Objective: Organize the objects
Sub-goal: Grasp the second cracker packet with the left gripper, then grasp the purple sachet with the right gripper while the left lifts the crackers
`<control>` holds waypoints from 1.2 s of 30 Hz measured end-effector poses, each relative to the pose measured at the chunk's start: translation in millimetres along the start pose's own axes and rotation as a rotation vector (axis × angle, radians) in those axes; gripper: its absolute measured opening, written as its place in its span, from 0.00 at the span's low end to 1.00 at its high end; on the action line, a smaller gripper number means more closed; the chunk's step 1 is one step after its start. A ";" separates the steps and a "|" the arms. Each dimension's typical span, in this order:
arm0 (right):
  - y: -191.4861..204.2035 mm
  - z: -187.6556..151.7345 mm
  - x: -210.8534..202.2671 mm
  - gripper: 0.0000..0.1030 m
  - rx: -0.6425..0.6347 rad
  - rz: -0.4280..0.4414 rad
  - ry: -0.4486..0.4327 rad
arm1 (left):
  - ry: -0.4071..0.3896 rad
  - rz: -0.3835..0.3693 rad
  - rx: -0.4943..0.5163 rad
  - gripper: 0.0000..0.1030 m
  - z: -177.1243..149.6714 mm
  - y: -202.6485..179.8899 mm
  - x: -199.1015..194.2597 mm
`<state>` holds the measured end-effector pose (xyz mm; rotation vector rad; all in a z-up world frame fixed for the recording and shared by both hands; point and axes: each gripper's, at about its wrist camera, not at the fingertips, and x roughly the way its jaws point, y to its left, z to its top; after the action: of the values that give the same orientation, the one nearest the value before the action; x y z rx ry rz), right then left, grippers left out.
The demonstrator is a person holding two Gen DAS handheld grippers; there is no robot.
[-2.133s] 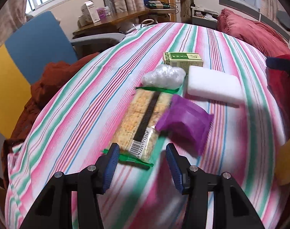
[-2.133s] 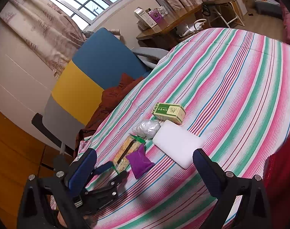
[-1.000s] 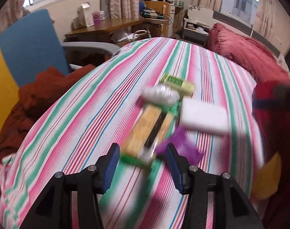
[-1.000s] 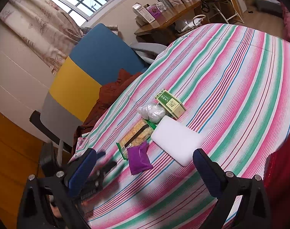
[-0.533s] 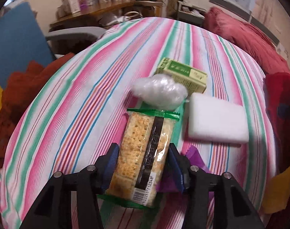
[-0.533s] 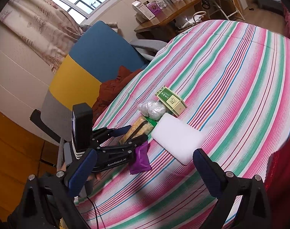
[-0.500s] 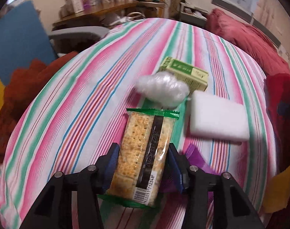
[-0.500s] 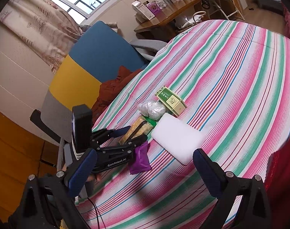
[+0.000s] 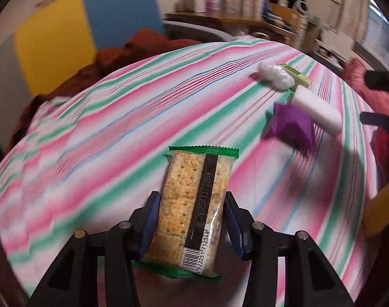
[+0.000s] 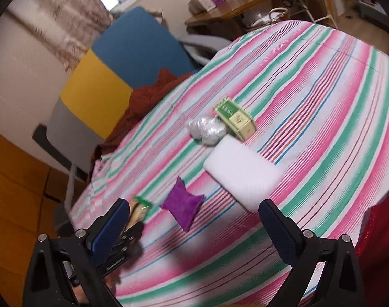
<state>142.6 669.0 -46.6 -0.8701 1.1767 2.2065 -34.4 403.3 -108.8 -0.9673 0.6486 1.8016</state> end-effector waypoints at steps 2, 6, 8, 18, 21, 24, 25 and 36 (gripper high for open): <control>6.4 -1.5 7.4 0.99 -0.032 0.001 0.049 | -0.009 0.023 -0.025 0.48 -20.5 -1.3 -14.2; 34.0 -6.2 29.3 0.99 -0.196 -0.017 0.171 | -0.031 0.038 -0.086 0.48 -47.1 -6.8 -25.9; 51.5 -7.8 41.8 0.99 -0.306 -0.059 0.212 | -0.050 0.035 -0.112 0.48 -58.1 -10.6 -31.4; 95.7 -19.3 131.5 0.65 -0.716 -0.365 0.383 | -0.088 0.024 -0.152 0.48 -59.8 -3.6 -26.7; 95.2 -23.3 136.0 0.41 -0.715 -0.379 0.392 | -0.094 0.008 -0.165 0.48 -62.3 -0.5 -27.7; 104.8 -31.3 123.6 0.35 -0.720 -0.338 0.375 | -0.103 0.003 -0.169 0.47 -64.0 0.4 -28.3; 106.8 -34.3 120.6 0.35 -0.720 -0.327 0.374 | -0.106 0.004 -0.171 0.46 -64.4 1.0 -28.9; 123.4 -81.7 90.6 0.35 -0.702 -0.152 0.372 | -0.098 0.024 -0.215 0.45 -82.8 -2.1 -51.8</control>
<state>23.4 547.4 -80.3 -1.6418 0.4169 2.4099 6.8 314.8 -110.5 -1.0079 0.4130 1.9563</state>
